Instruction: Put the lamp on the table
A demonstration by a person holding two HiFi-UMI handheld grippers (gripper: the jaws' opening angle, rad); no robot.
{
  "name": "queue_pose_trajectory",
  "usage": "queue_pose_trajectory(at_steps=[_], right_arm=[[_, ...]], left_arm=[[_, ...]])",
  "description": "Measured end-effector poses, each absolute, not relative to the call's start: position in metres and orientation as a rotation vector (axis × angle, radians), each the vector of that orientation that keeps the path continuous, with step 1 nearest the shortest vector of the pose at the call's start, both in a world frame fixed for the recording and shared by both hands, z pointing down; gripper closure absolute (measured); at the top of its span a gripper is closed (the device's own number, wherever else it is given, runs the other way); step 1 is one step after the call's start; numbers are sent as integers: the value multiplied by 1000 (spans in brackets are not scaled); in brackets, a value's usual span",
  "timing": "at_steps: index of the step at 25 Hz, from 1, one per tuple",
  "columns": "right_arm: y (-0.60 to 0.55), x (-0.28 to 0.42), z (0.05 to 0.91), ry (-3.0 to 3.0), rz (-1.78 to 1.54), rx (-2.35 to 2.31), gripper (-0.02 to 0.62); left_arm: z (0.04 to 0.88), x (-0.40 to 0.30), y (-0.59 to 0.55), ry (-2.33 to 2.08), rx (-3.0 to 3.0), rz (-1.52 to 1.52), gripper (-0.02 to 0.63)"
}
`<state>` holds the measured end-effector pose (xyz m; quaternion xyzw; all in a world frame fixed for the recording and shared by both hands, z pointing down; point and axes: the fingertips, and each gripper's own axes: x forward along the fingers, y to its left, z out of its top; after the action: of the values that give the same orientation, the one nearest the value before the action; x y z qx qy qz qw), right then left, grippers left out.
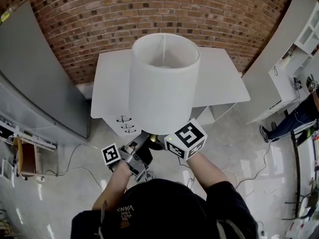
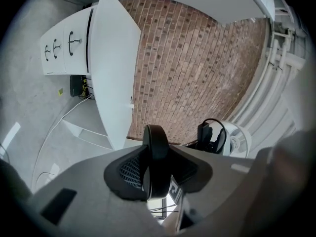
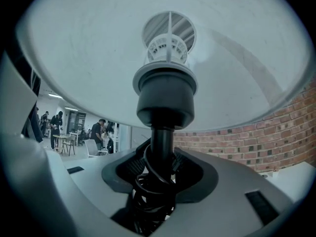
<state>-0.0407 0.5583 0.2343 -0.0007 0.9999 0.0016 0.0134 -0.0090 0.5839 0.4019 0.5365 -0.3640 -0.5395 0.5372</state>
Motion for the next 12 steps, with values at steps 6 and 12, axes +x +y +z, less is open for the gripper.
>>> queue_pose_trajectory(at_steps=[6, 12], right_arm=[[543, -56, 241, 3114, 3, -20, 407], [512, -61, 254, 3139, -31, 36, 405]], left_arm=[[409, -25, 570, -877, 1228, -1306, 485], [421, -24, 542, -898, 1180, -1334, 485]])
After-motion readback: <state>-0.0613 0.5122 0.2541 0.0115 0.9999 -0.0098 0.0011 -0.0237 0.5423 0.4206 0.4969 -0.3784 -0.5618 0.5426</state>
